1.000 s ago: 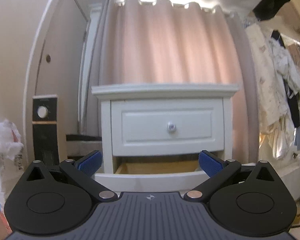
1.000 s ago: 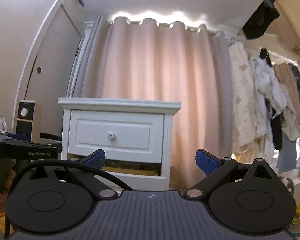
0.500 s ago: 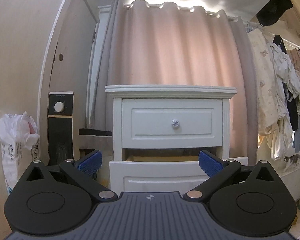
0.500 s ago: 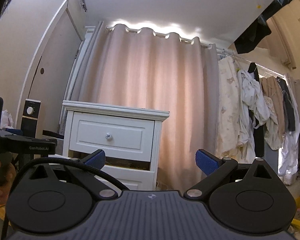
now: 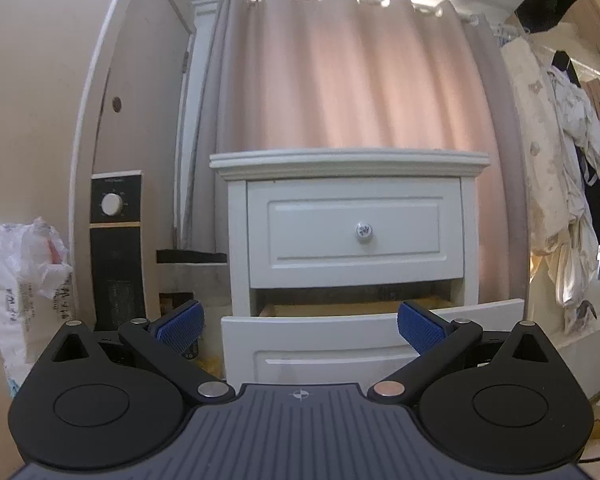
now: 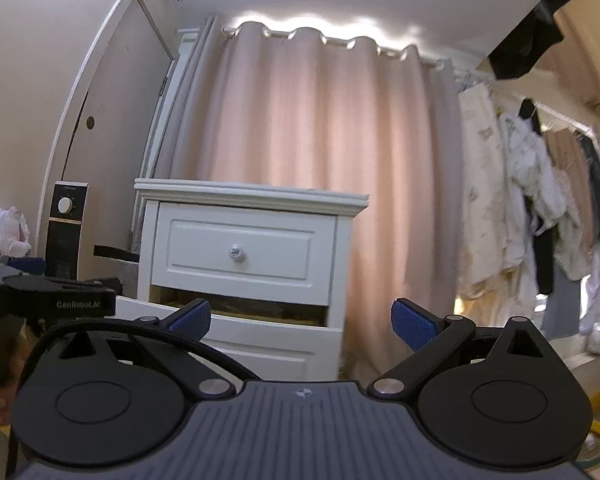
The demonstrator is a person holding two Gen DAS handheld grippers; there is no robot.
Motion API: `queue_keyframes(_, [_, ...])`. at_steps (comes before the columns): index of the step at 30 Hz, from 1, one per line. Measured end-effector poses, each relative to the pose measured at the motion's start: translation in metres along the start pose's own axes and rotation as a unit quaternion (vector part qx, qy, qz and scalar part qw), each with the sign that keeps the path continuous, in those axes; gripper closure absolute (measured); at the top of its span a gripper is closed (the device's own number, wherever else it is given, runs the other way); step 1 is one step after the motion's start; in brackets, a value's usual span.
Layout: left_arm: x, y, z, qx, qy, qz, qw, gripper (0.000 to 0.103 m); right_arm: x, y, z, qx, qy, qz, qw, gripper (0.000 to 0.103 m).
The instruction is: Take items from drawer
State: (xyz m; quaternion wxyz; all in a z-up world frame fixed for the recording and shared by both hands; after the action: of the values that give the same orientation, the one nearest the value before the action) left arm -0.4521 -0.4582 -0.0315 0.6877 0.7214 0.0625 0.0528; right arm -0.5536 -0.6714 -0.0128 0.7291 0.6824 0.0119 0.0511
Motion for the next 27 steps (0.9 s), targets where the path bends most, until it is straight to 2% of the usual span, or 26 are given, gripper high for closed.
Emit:
queue_keyframes(13, [0.075, 0.002, -0.012, -0.011, 0.002, -0.022, 0.9997, 0.000, 0.115, -0.003, -0.002, 0.014, 0.011, -0.041, 0.999, 0.000])
queue_keyframes(23, [0.113, 0.007, -0.009, -0.012, -0.012, -0.029, 0.9994, 0.000, 0.155, -0.002, 0.007, 0.023, -0.003, -0.038, 0.999, 0.000])
queue_keyframes(27, [0.115, 0.006, 0.000, -0.034, -0.025, -0.036, 0.9985, 0.000, 0.161, -0.007, 0.006, 0.020, -0.002, -0.044, 0.999, 0.000])
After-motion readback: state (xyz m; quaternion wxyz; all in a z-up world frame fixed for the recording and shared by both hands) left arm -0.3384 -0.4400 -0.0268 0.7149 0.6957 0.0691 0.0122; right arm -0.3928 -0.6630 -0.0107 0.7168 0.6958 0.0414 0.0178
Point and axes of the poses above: each gripper's, at about its wrist camera, not at the fingertips, and x roughly the way its jaws point, z to its right, y to its top, the point moved 10 cm from there along x, roughly the way its jaws point, and after that the axes turned 3 degrees about y, right-handed, at the moved point
